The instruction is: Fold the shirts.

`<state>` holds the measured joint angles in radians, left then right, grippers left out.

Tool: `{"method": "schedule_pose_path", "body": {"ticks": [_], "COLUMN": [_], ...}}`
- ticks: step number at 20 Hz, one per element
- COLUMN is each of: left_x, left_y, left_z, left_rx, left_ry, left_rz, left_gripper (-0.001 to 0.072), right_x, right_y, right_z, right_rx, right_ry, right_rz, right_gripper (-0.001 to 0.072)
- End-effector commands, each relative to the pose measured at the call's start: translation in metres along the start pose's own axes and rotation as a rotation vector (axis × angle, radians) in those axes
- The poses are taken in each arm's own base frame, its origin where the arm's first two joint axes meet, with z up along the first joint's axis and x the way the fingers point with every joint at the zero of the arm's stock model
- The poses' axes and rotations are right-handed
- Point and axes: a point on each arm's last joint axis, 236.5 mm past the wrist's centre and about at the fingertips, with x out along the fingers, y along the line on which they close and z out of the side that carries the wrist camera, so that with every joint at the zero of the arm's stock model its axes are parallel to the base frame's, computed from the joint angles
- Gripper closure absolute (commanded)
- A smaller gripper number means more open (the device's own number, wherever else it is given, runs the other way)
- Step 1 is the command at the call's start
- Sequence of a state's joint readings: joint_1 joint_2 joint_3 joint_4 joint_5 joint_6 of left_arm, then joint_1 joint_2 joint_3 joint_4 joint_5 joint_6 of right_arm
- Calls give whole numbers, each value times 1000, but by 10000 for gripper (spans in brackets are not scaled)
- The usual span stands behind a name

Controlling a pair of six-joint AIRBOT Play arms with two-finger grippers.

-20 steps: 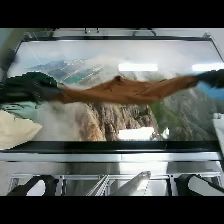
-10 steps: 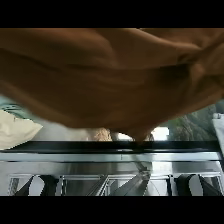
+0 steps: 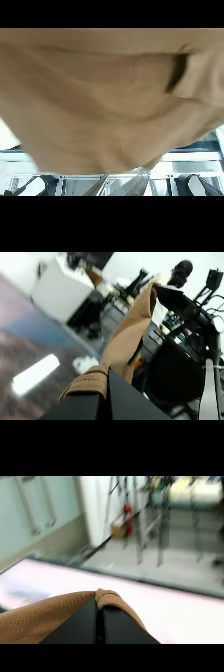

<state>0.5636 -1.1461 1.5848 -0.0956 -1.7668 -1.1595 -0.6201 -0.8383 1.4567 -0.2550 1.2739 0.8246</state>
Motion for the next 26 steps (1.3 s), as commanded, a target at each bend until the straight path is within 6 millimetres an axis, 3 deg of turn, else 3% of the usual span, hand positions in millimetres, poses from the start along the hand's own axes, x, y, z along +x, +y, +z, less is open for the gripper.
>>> {"method": "schedule_pose_path", "body": {"ticks": [1,3,6,8,11,15,17,19,22,26], "left_x": [39,51,49,40,31,30,27,30,38,27], "left_y": [131,208,313,366,424,452,463,459,448,443], "left_z": [-75,-120,-159,-174,-179,-172,-174,-179,-202,-242], "left_rx": [-298,-471,-643,-701,-762,-775,-782,-757,-755,-782], "left_ry": [262,328,281,274,251,254,287,349,476,673], "left_rz": [143,192,231,229,244,257,308,321,328,411], "left_gripper": [681,680,682,684,685,686,686,687,686,687], "right_x": [72,121,183,211,223,210,197,186,179,168], "right_y": [-42,-67,-101,-135,-179,-212,-219,-216,-202,-197], "right_z": [-118,-195,-294,-337,-365,-384,-392,-404,-423,-449], "right_rx": [227,338,458,546,664,737,758,760,757,753], "right_ry": [224,323,411,381,345,348,365,409,483,594], "right_rz": [131,148,134,81,44,4,20,49,100,90], "right_gripper": [692,692,692,692,692,692,693,692,692,692]}}
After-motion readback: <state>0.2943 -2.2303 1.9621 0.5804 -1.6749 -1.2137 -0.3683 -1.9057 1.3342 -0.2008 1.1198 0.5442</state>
